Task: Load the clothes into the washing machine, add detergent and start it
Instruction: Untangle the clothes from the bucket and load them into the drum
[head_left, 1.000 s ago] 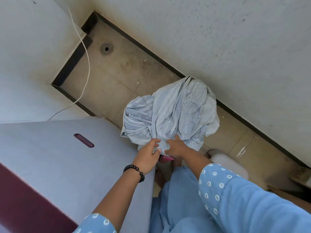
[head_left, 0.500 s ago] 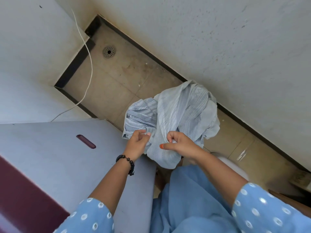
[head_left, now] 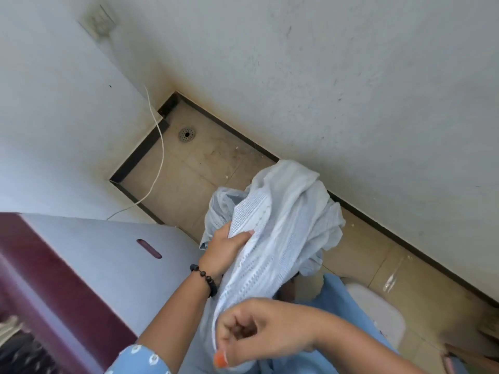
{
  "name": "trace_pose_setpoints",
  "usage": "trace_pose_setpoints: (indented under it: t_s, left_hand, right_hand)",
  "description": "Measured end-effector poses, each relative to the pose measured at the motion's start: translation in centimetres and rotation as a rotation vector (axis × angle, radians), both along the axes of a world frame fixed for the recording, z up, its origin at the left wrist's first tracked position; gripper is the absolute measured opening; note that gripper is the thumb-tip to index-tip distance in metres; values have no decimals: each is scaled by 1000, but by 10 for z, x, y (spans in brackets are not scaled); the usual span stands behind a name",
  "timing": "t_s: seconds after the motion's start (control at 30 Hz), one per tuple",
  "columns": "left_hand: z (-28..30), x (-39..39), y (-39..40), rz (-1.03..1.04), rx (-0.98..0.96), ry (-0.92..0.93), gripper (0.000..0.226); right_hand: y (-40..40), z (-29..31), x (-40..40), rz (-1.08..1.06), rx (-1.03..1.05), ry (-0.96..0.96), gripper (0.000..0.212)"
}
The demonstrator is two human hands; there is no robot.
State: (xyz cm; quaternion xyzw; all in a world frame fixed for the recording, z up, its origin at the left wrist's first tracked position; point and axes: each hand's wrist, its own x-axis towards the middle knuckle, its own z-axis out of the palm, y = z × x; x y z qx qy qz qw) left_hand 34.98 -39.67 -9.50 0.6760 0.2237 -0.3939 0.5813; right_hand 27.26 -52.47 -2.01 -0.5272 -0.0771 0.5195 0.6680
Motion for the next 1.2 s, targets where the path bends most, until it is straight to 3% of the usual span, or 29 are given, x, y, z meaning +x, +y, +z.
trace_pose_setpoints:
  t_s: [0.1, 0.2, 0.33, 0.4, 0.47, 0.53, 0.6, 0.63, 0.73, 0.8, 0.87, 0.97, 1.03, 1.1, 1.2]
  left_hand:
    - [40, -6, -9, 72, -134, -167, 31]
    - [82, -16, -15, -54, -212, -337, 37]
    - [132, -36, -25, -521, -15, -702, 43]
    - [149, -48, -35, -728, 107, -807, 57]
    - [164, -63, -45, -796, 61, -817, 62]
    - [172, -83, -50, -771, -39, -789, 64]
    - [173, -98, -49, -689, -55, -837, 57]
    - [174, -103, -47, -587, -86, -865, 46]
    - [174, -105, -28, -108, -209, -802, 21]
    - [167, -91, -9, 108, -71, -869, 21]
    - [153, -74, 13, 73, 147, -932, 37]
    - [129, -56, 30, -279, 291, -841, 63]
    - [115, -51, 28, -477, 340, -793, 68]
    - [108, -46, 22, -526, 384, -798, 47]
    - [110, -36, 24, -409, 410, -828, 6]
  right_hand:
    - [-15, -1, -4, -170, -242, -118, 30]
    - [-43, 8, -6, -409, -310, -82, 32]
    - [-80, 26, -15, -478, -128, 43, 77]
    - [-88, 29, -19, -578, 48, 151, 96]
    - [-83, 44, -17, -765, 173, 231, 73]
    - [-80, 56, -18, -941, 162, 244, 27]
    - [-80, 69, -16, -1050, 156, 247, 22]
    - [-82, 73, -15, -1059, 173, 237, 26]
    - [-92, 87, -11, -1025, 204, 176, 64]
    - [-104, 106, -9, -952, 351, 168, 60]
    - [-102, 120, -10, -968, 422, 187, 62]
    - [-114, 125, -20, -790, 543, 238, 68]
    - [-108, 138, -23, -712, 607, 222, 67]
    - [-104, 145, -20, -733, 615, 170, 64]
    - [-113, 152, -12, -758, 567, 98, 62]
